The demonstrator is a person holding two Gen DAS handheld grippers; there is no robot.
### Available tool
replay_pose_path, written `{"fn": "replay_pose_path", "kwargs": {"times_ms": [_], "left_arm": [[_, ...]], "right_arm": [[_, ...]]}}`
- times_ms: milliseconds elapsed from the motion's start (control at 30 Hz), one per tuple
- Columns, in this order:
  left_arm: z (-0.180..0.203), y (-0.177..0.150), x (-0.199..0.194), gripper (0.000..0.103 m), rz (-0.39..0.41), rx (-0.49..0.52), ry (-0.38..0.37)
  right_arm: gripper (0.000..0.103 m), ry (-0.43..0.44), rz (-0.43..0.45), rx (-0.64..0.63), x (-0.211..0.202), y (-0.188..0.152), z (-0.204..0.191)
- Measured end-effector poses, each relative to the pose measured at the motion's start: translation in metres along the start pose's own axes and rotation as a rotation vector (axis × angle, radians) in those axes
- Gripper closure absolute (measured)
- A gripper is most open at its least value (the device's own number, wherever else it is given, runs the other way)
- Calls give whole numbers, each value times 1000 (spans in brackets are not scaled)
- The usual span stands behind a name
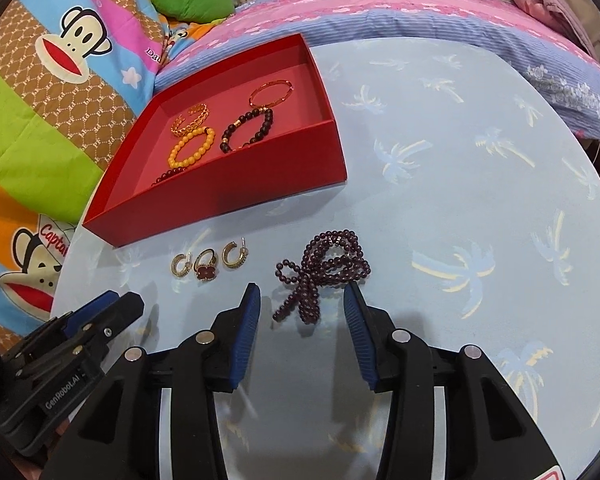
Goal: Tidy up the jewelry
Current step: 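Close right tool on the dark garnet bead strand and lift it, then grasp gold stone ring with left tool while right tool holds garnet strand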
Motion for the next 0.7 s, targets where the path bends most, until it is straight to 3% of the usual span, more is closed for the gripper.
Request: {"fn": "replay_pose_path", "kwargs": {"times_ms": [100, 200, 700], "left_arm": [[1, 1, 0, 67, 0, 4, -3], [3, 1, -1, 67, 1, 4, -5], [47, 1, 11, 68, -27, 46, -94]], "right_arm": [[66, -19, 1, -14, 4, 2, 0], [93, -31, -2, -20, 6, 2, 3], [95, -19, 28, 40, -17, -3, 19]]}}
Point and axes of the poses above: each gripper's, at about its wrist camera, not at the fingertips, and x roughly the way its jaws point, z to its right, y to its top, the point moved 9 cm from there along x, roughly the way its jaws point, and after that the axes turned 8 degrees about -x, right-handed, at the moved point
